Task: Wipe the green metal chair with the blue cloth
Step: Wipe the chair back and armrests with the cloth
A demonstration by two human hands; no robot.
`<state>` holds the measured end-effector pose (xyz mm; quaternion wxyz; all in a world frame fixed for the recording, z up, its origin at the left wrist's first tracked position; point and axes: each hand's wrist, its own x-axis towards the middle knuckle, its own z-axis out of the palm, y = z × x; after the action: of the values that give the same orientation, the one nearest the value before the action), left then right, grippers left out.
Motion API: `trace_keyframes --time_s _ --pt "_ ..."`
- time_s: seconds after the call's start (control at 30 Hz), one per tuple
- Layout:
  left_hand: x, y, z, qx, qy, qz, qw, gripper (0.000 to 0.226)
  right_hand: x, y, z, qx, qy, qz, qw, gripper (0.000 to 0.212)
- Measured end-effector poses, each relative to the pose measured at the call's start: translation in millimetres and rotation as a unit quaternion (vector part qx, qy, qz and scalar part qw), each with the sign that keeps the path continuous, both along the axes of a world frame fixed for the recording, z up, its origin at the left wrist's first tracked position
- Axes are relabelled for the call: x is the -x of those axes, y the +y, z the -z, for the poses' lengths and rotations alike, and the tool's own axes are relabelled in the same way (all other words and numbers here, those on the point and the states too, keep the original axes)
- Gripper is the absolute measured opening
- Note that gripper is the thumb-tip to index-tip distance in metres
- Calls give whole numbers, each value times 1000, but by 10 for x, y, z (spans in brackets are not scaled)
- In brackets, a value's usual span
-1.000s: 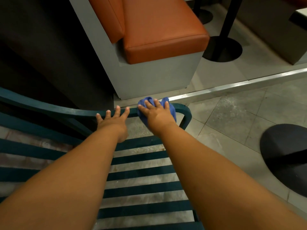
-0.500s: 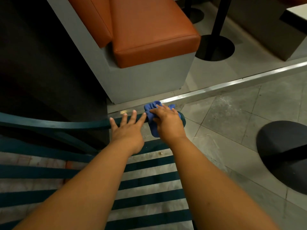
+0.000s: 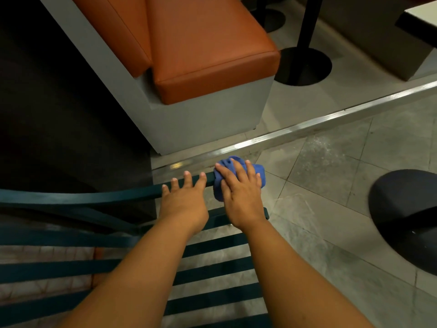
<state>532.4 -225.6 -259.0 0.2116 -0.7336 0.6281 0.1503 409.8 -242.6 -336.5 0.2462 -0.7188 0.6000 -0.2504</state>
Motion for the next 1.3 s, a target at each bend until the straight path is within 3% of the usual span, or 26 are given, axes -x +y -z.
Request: trace_keyframes --time_s 0.07,0.13,0.23,0.3,0.37,0.53,0.63,0.7,0.83,0.93,1.03,1.1,1.2,1.3 --pt "-5 4 1 -4 2 4 1000 95 108 -85 36 -65 -136 76 986 40" --pt "19 -11 -16 -9 -15 13 1000 93 176 -178 69 -128 -246 159 947 39" --pt "125 -58 -43 -10 -31 21 999 89 133 -200 -23 -109 -187 154 964 37" --pt "244 -136 -49 -12 0 13 1000 86 34 -141 -101 -57 -78 67 993 38" --pt "355 -219 -56 -11 38 -8 999 84 -6 -99 -94 -20 -19 -3 1000 39" --pt "375 -217 -41 -11 78 -23 997 88 79 -247 -19 -35 -119 54 991 36" --pt "367 -162 -27 -11 76 -10 997 87 -15 -243 -53 -31 -45 58 997 37" --pt "387 -128 -1 -2 69 -7 998 88 -7 -120 26 -8 -48 20 999 38" --pt "378 -104 91 14 35 5 999 95 234 -90 192 3 -191 22 981 36" --pt "361 -105 114 18 16 27 999 95 366 -331 254 -123 -291 79 946 36" --pt "375 -102 121 19 5 34 999 94 459 -535 212 -298 -344 135 880 38" --pt "387 -101 134 22 -2 37 999 94 444 -636 102 -293 -254 112 915 30" --pt "397 -100 160 25 -10 40 999 93 350 -696 -76 -190 -108 2 976 28" --pt "384 -101 163 31 -12 48 998 90 401 -741 -12 -196 -152 -17 969 32"
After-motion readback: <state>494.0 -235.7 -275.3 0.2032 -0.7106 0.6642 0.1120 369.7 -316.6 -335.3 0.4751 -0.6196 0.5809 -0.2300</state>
